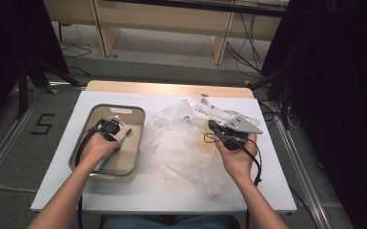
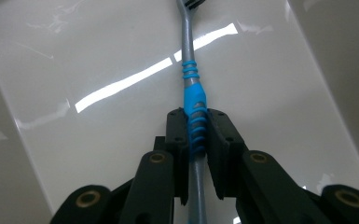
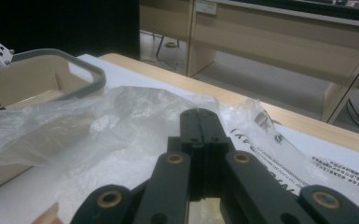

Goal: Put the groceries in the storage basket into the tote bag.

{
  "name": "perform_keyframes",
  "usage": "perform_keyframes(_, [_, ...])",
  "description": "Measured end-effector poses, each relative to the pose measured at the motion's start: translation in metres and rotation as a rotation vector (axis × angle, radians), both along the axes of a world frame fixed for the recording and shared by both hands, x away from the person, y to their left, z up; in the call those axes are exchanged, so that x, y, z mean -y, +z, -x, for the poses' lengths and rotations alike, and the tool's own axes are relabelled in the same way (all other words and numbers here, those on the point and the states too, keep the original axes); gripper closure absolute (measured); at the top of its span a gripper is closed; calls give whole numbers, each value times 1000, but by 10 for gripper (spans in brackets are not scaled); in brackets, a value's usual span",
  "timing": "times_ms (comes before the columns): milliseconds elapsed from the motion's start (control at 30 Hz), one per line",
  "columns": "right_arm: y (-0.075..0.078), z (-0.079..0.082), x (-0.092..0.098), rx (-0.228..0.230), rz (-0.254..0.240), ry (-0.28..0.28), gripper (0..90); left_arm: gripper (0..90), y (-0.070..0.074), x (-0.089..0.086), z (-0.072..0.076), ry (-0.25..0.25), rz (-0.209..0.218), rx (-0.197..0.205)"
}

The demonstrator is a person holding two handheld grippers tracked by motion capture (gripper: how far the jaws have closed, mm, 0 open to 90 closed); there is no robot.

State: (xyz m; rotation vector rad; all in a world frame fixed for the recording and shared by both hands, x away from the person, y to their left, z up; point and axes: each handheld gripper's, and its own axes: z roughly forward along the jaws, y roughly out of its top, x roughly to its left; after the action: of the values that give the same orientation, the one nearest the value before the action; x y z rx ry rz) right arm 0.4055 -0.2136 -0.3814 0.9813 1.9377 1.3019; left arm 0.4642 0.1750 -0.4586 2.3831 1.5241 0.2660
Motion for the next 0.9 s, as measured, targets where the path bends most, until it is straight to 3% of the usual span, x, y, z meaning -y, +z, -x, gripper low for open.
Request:
perform_keyframes(367, [0,0,0,-1,-1,-1,900,791,0,-3,1,7,17,5])
perform_keyframes(900, [0,0,0,1,0,-1,900,792,7,-6,4,9,49,62])
